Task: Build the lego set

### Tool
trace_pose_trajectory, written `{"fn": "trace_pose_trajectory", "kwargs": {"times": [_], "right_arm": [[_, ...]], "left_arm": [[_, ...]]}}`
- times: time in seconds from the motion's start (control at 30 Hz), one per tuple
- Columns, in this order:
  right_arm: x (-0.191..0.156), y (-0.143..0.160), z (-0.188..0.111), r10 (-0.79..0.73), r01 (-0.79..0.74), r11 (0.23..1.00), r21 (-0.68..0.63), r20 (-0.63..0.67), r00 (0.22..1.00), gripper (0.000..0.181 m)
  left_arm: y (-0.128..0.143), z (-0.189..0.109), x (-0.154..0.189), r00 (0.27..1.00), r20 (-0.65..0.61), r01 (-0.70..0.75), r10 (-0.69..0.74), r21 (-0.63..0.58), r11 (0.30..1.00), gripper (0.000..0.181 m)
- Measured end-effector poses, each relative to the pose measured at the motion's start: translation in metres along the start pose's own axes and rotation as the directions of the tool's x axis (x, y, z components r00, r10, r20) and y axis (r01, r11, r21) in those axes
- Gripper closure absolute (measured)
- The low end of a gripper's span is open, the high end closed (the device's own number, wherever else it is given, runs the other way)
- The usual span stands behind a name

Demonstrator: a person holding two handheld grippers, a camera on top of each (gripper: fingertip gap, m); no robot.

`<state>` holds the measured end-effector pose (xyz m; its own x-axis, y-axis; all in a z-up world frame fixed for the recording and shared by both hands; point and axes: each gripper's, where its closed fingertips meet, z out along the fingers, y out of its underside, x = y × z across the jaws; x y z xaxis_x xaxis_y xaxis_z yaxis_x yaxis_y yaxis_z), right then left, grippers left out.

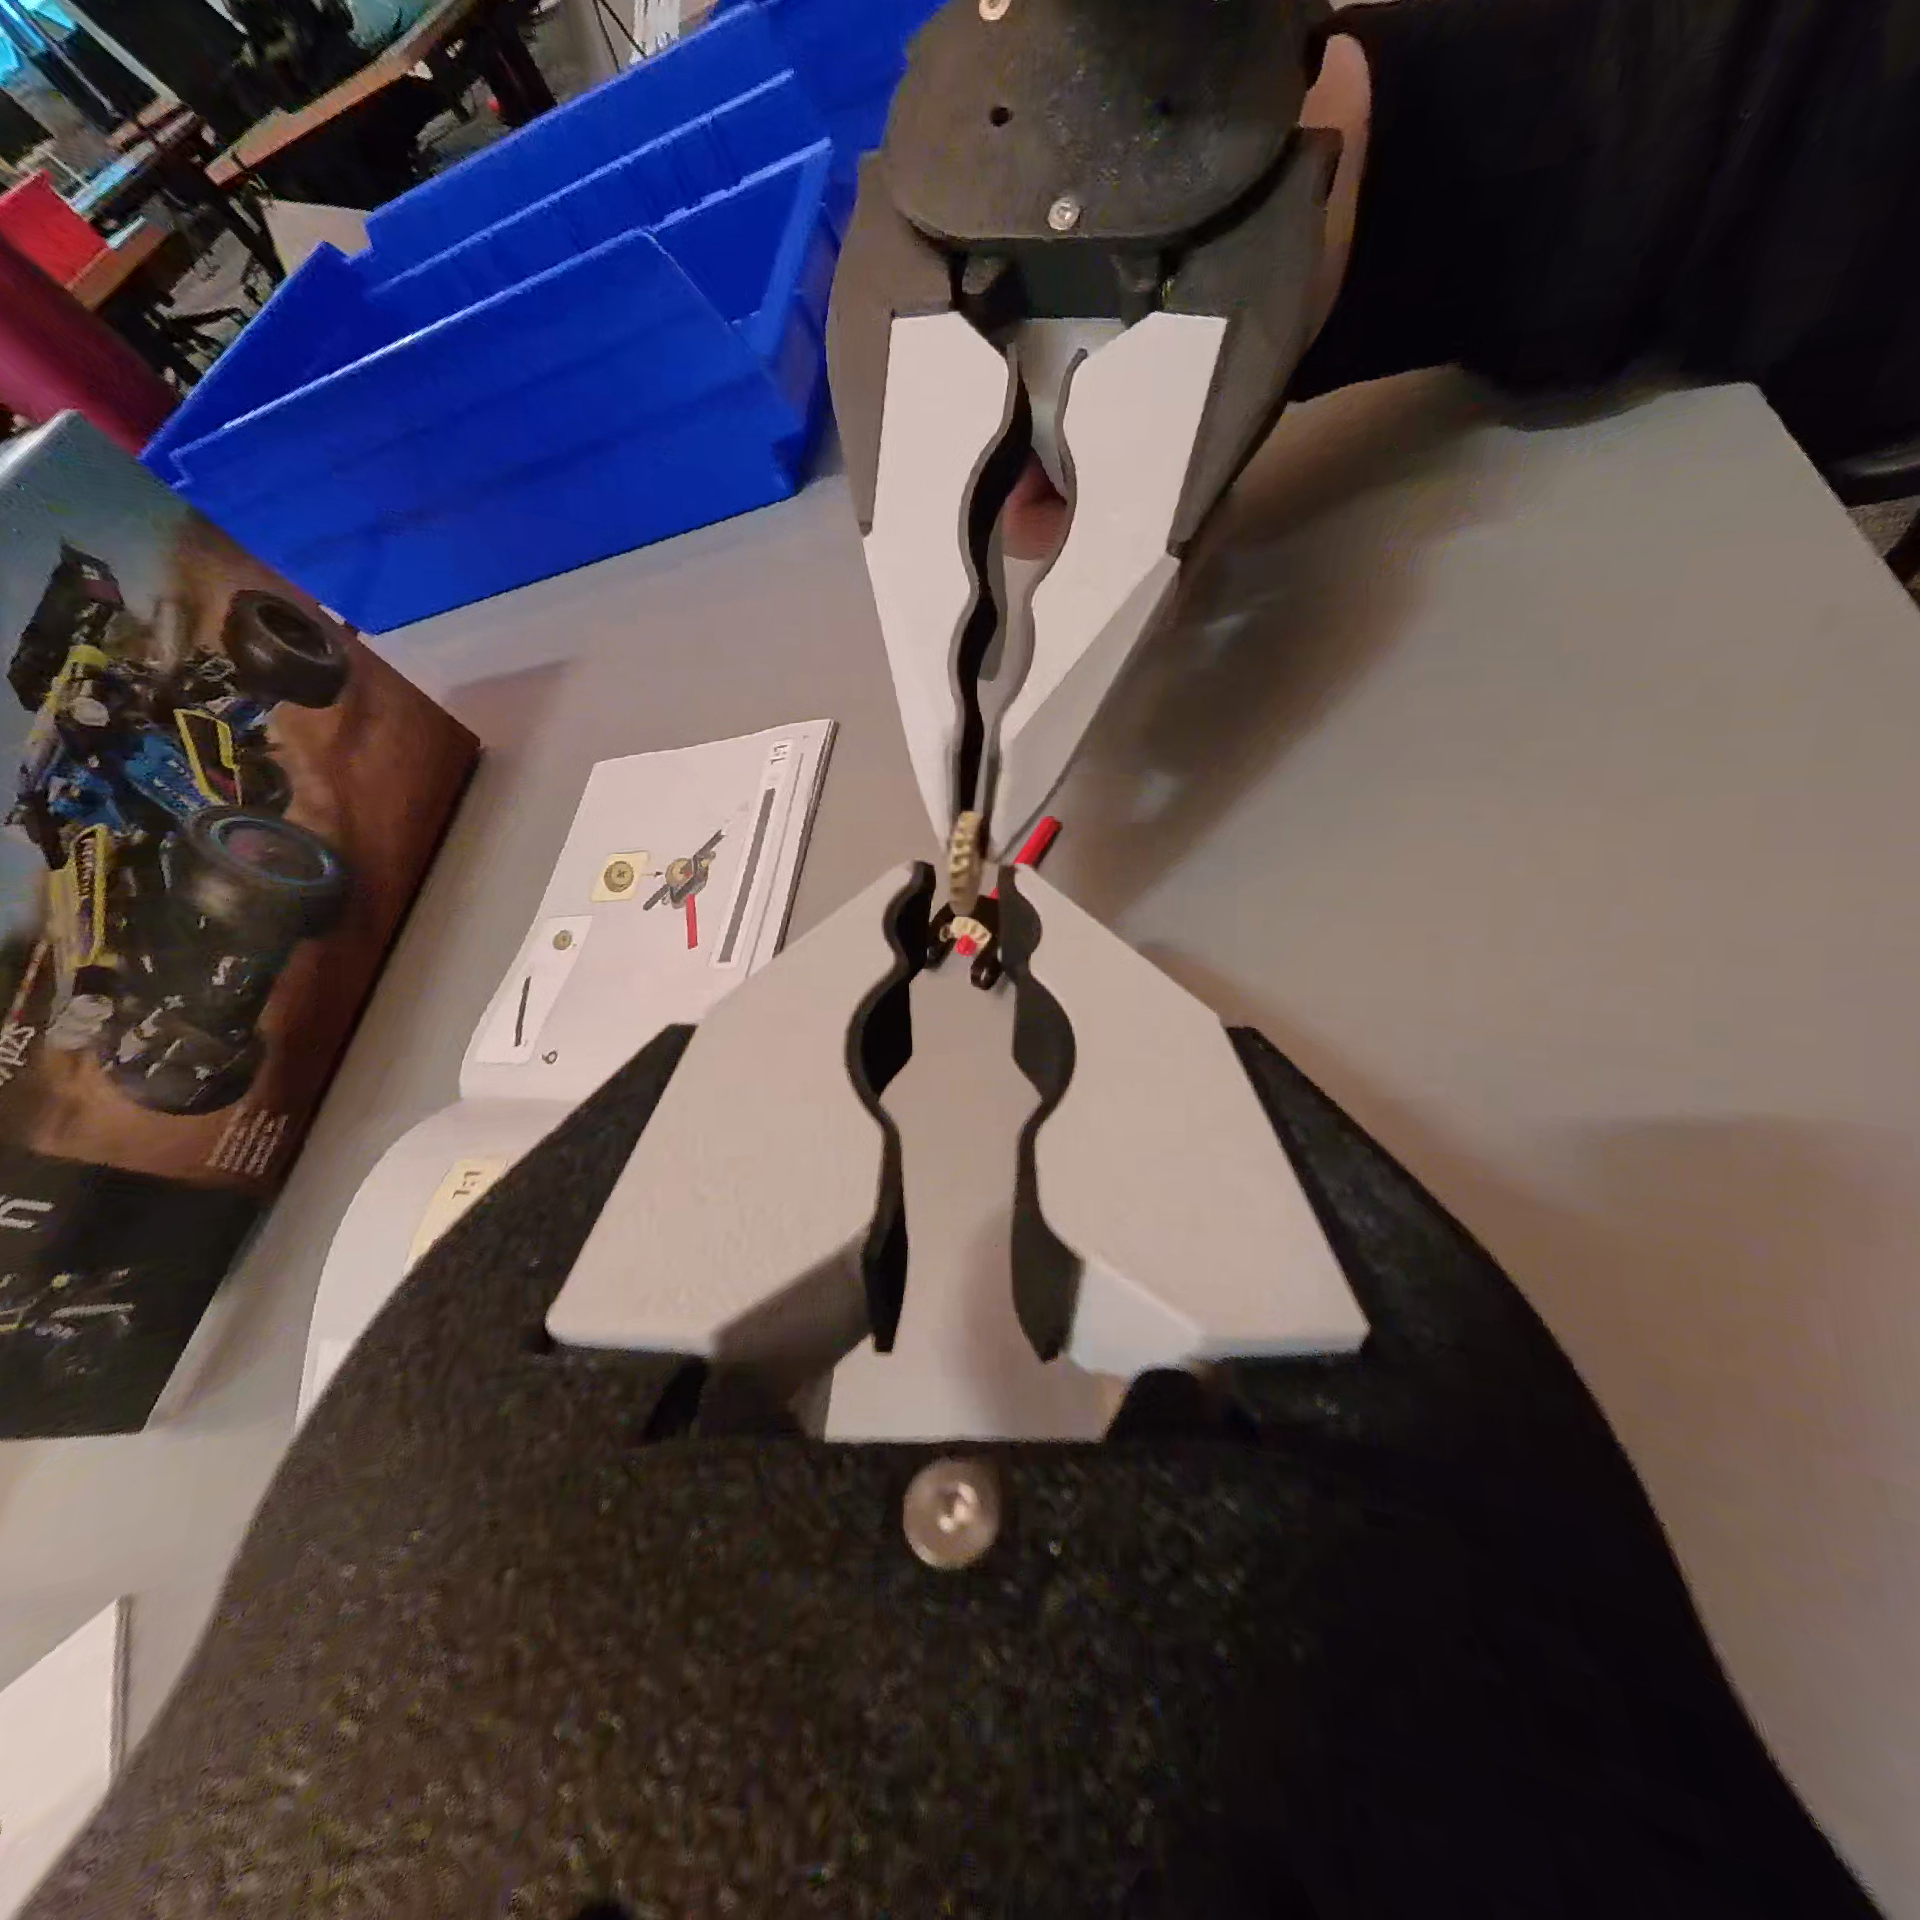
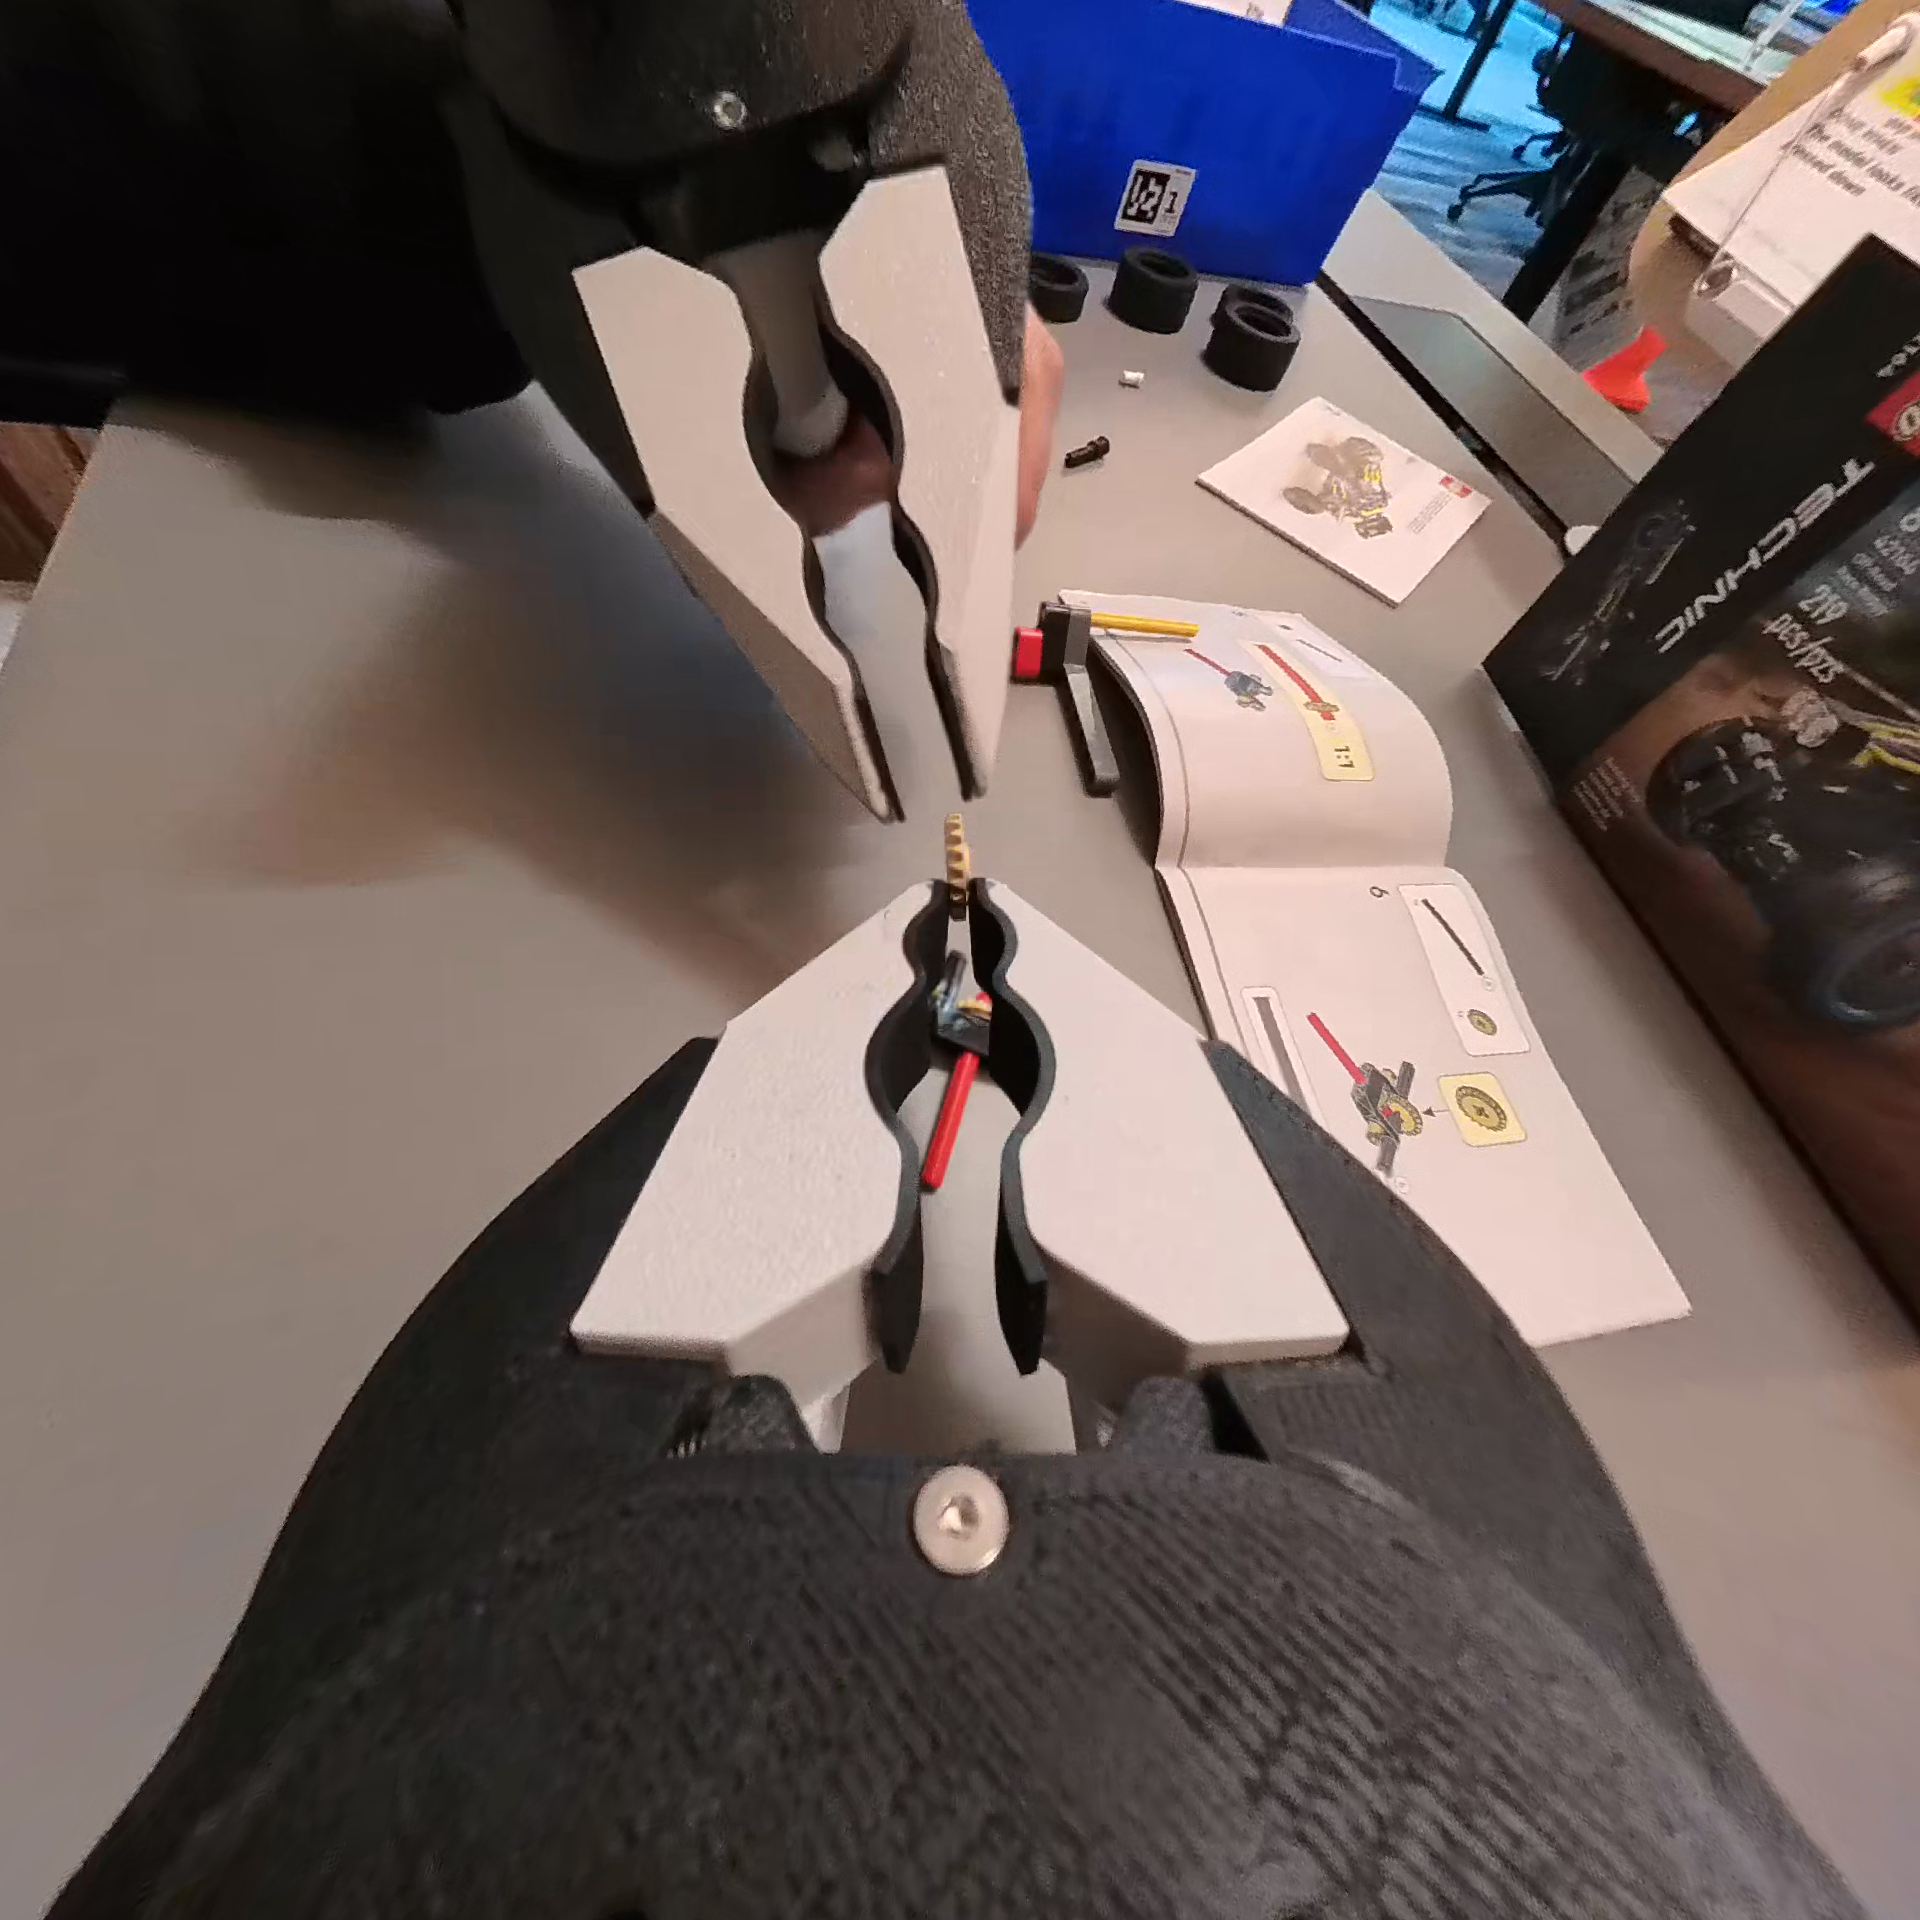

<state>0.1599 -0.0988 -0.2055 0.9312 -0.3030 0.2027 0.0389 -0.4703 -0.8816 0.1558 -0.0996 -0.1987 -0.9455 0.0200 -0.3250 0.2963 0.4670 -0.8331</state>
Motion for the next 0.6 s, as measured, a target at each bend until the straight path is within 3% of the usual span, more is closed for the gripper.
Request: {"fn": "trace_pose_trajectory", "kwargs": {"times": [0.13,0.3,0.5,0.6], "right_arm": [[-0.004,0.006,0.003,-0.006,0.007,1.000,-0.018,0.019,1.000,0.180],[0.002,0.007,0.004,0.005,-0.005,1.000,-0.025,-0.016,1.000,0.180],[0.004,0.006,0.003,0.030,-0.030,1.000,-0.002,-0.019,0.999,0.180],[0.002,0.006,0.004,0.033,-0.033,0.999,-0.002,0.002,0.999,0.180]], "left_arm": [[-0.001,0.004,-0.001,1.000,0.003,-0.012,0.012,0.016,1.000,0.181],[0.002,0.008,-0.003,1.000,-0.017,0.004,-0.003,0.019,1.000,0.181],[0.001,0.005,0.002,0.993,-0.105,0.051,-0.049,0.022,0.998,0.160],[0.001,0.006,-0.002,0.994,-0.095,0.059,-0.057,0.022,0.998,0.181]]}}
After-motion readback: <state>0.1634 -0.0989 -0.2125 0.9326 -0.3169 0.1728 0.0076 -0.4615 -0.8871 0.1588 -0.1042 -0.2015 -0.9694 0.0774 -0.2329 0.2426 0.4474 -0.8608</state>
